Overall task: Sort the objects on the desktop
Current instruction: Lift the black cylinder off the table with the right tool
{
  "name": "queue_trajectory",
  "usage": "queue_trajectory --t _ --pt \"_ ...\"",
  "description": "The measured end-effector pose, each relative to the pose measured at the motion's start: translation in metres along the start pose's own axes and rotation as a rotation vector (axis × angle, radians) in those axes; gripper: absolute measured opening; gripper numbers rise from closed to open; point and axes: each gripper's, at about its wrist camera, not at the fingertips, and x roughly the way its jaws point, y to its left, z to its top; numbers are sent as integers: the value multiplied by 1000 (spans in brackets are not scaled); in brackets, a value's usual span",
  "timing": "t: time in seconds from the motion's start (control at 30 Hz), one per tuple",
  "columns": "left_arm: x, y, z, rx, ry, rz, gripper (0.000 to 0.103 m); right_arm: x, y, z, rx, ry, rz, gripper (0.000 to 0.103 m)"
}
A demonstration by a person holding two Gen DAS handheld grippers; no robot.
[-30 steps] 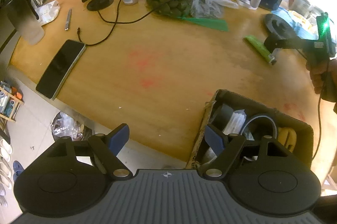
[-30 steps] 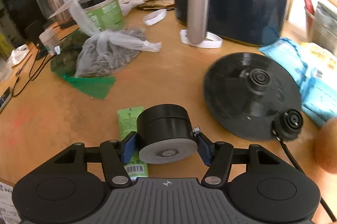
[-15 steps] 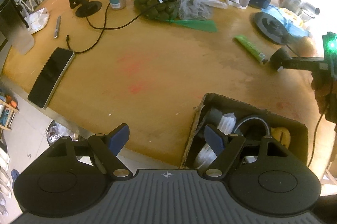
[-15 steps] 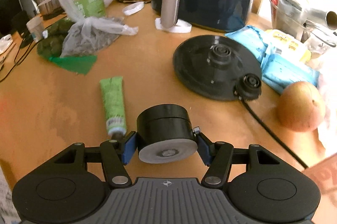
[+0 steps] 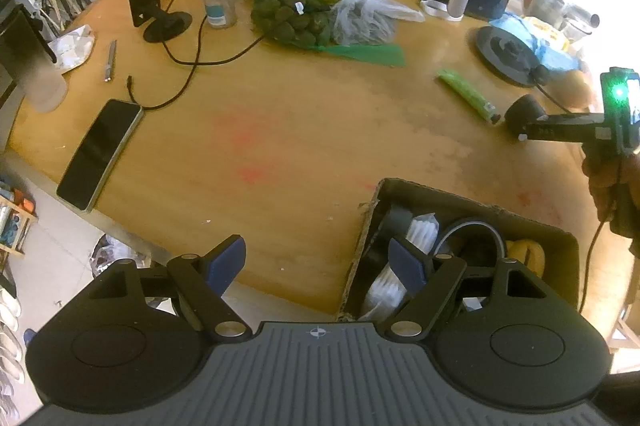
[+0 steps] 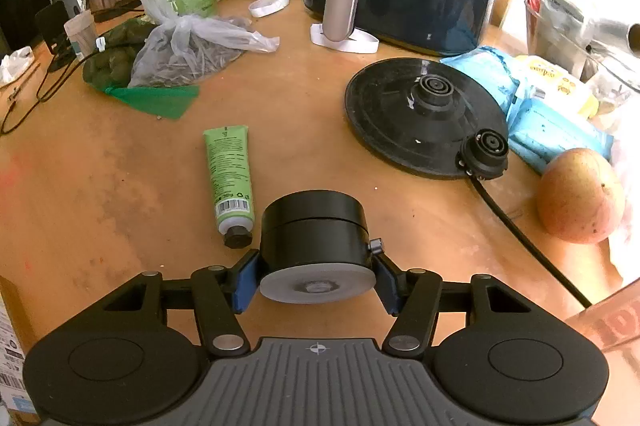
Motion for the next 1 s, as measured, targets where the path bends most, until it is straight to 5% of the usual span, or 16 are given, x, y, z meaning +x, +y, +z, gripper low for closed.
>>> queue_trajectory --t 0.67,1.0 --pt "-10 -22 16 67 -69 -24 79 -48 19 -20 -6 -59 14 61" --pt "-2 -26 33 139 -81 -80 79 -61 33 -36 -77 32 -20 61"
